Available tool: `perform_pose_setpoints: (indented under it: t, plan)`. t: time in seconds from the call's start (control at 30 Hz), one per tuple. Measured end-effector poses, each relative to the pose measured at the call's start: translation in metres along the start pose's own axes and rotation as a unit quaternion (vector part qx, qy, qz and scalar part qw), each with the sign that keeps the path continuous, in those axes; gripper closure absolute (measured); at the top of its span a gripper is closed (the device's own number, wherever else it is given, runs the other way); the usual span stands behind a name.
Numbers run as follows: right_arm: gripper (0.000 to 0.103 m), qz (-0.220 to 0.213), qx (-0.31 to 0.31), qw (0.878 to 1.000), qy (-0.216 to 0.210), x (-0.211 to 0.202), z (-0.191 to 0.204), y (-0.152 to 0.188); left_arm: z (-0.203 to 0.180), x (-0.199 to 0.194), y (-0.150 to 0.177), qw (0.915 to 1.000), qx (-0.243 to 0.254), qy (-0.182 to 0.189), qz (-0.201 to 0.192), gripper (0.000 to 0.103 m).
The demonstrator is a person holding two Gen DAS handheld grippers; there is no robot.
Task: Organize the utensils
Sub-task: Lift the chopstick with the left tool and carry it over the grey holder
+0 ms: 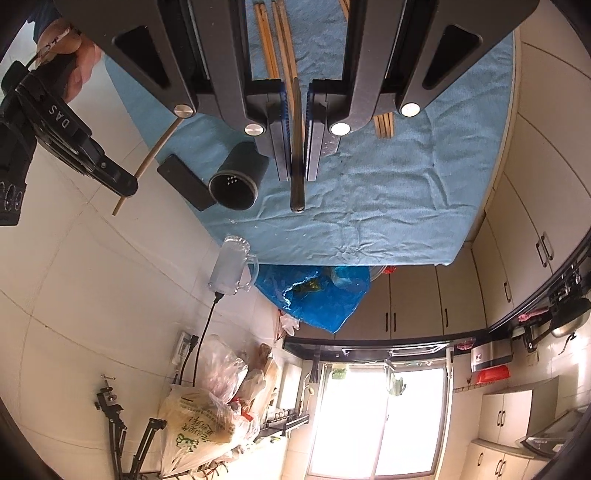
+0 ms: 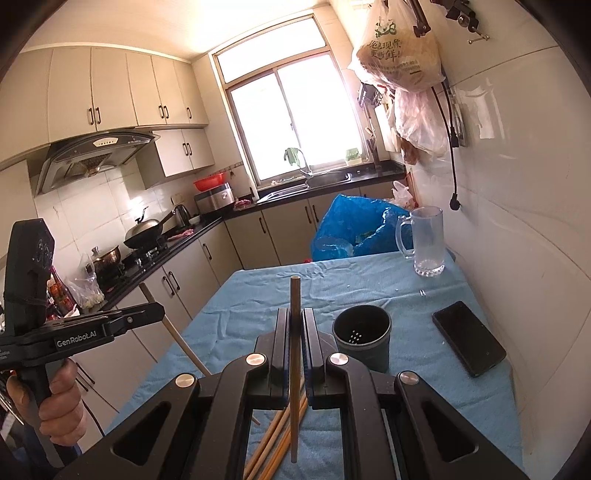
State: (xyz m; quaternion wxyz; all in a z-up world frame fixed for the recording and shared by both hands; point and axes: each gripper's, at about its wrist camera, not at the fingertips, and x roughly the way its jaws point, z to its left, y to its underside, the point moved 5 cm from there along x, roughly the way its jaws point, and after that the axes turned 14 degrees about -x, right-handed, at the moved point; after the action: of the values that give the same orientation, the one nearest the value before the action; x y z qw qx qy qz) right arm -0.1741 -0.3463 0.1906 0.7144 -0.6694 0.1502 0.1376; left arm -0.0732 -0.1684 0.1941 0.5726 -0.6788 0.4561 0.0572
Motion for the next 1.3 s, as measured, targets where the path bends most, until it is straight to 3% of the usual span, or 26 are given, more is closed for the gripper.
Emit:
perform_pose_setpoints:
  t: [0.53, 0.83, 1.03, 1.3]
  plan:
    - [0.097, -0.039, 0.047, 0.998, 0.027, -0.004, -0.055, -0.052, -0.057, 0.003, -0.066, 0.9989, 0.014, 0.043, -0.016, 0.096]
    - [0.097, -0.075, 0.054, 0.993, 0.068, -0.001, -0.088, -0.09, -0.091, 0.033, -0.101, 0.9979, 0.005, 0.064, -0.013, 0.096]
    - [0.097, -0.059, 0.04, 0.993, 0.099, 0.027, -0.101, -0.093, -0.096, 0.077, -0.106, 0.9982, -0.005, 0.058, 0.01, 0.096]
    - [0.097, -0.003, 0.06, 0.995, 0.079, 0.077, -0.117, -0.065, -0.085, 0.126, -0.09, 0.9979, -0.012, 0.037, 0.053, 0.096]
